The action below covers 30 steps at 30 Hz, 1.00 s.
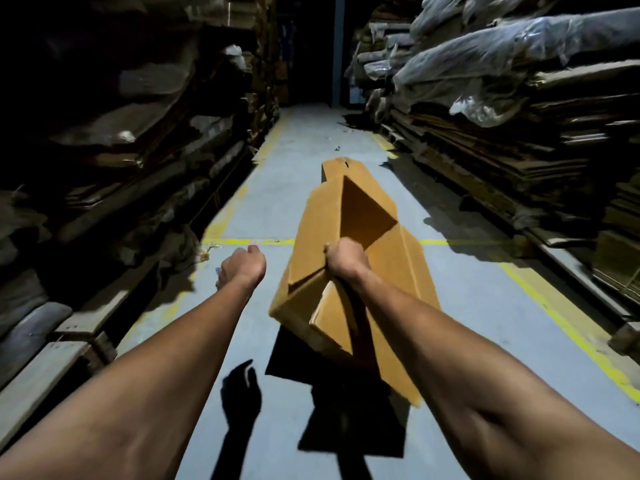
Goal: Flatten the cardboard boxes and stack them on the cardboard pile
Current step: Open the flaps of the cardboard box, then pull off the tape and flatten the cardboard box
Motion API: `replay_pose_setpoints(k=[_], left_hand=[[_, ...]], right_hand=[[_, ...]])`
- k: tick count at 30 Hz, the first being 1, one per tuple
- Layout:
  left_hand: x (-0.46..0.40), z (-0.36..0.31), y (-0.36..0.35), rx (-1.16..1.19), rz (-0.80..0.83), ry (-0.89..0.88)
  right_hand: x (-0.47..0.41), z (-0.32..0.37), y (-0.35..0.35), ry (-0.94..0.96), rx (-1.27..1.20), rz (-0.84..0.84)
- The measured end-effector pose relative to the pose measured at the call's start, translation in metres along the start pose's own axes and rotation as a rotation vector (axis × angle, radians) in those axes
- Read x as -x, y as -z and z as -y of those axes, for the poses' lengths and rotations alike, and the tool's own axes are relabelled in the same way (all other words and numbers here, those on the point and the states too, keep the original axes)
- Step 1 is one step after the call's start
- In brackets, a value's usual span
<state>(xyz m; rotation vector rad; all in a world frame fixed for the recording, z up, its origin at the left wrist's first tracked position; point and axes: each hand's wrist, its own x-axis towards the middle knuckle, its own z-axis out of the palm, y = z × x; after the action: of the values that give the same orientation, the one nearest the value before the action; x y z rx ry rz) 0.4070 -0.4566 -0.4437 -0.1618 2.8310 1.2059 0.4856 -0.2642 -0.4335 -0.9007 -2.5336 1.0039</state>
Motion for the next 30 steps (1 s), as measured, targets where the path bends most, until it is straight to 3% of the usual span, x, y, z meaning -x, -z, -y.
replay_pose_setpoints(k=[4,7,9,13,16,18,20,25,27,30], left_hand=[[-0.006,0.009,0.003,0.008,0.012,0.079],[0.042,-0.038,0.021,0.193,0.127,0.065],[0.027,-0.044,0.019,0.378,0.118,0.126],[0.004,-0.017,0.008,0.857,0.248,0.427],[0.029,-0.007,0.017,1.048,0.287,0.534],[0.032,0.006,0.009,1.031,0.330,0.565],[0.036,0.011,0.007,0.875,0.436,0.583],[0.048,0.011,0.013,0.569,0.959,0.517],[0.045,0.013,0.006,0.672,1.029,0.493],[0.041,0.009,-0.010,0.946,0.988,0.519]], right_hand=[[-0.029,-0.025,0.040,-0.051,-0.579,-0.076],[-0.013,-0.046,0.118,-0.140,-1.124,-0.155],[-0.018,-0.048,0.135,-0.153,-1.328,-0.139],[-0.008,-0.042,0.131,-0.124,-1.407,-0.127],[-0.010,-0.024,0.138,-0.095,-1.428,-0.169],[-0.010,-0.020,0.143,-0.122,-1.437,-0.260],[-0.007,-0.015,0.148,-0.127,-1.548,-0.241],[-0.013,-0.004,0.146,-0.097,-1.723,-0.162],[-0.013,-0.002,0.140,-0.103,-1.700,-0.151],[-0.011,-0.007,0.130,-0.105,-1.671,-0.150]])
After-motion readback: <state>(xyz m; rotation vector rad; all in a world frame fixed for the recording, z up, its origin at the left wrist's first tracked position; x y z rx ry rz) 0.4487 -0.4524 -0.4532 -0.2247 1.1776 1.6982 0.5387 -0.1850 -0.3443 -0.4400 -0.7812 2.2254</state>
